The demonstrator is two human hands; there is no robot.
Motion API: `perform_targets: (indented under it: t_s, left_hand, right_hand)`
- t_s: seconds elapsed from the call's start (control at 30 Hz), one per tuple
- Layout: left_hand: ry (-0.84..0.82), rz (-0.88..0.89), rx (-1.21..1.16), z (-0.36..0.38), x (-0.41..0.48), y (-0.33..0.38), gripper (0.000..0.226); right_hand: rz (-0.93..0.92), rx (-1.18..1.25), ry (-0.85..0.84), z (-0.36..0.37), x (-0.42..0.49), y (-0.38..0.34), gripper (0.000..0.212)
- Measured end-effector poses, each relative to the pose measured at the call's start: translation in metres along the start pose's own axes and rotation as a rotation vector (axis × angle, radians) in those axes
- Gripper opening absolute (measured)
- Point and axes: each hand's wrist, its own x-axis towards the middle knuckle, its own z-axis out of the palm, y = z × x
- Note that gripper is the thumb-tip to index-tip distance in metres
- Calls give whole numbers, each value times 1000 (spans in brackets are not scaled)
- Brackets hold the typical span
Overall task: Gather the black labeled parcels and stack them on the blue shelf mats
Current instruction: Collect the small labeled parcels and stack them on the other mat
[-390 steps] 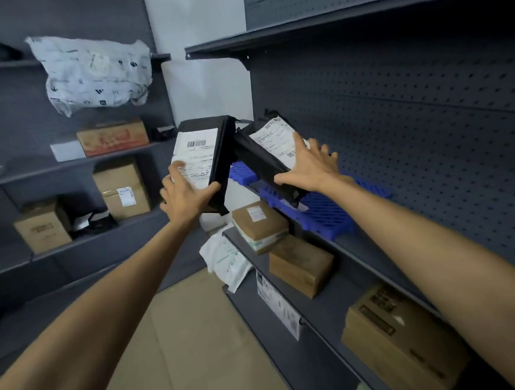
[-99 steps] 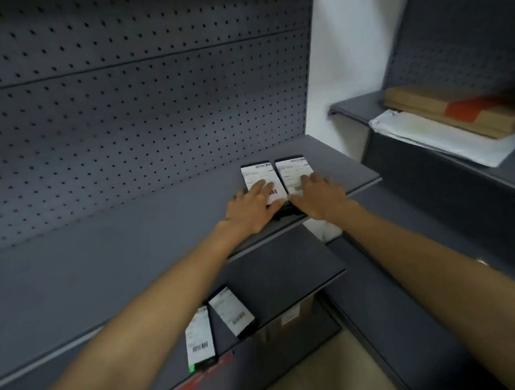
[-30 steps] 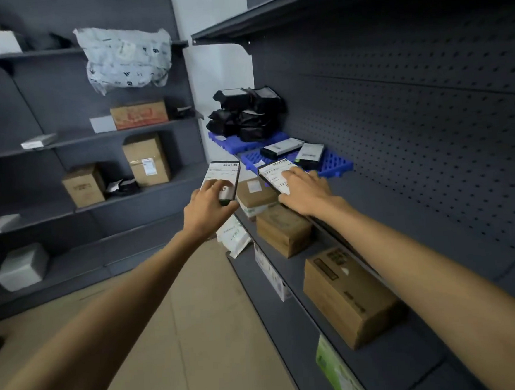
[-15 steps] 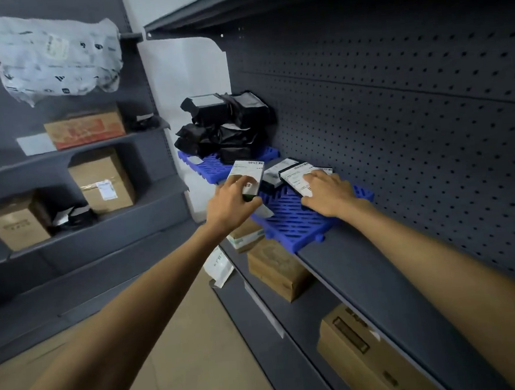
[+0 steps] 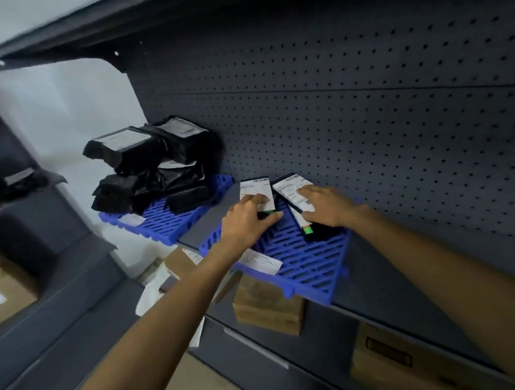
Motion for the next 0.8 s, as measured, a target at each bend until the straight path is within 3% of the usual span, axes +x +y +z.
perform_targets:
  t_s: [0.23, 0.5, 0.63, 0.8]
  left_hand:
    - [-67, 175, -45, 15, 21, 5, 41]
    - [-101, 189, 42, 0, 12, 10, 36]
    - [-104, 259, 181, -11, -6, 42, 34]
    - [-156, 373, 184, -3, -51, 115, 36]
  right_hand:
    - [152, -143, 124, -4, -14, -6, 54]
    - [277, -126, 96, -13, -86, 13, 56]
    - [327, -127, 75, -16, -136, 21, 56]
    - [405, -153, 67, -17, -227, 44, 50]
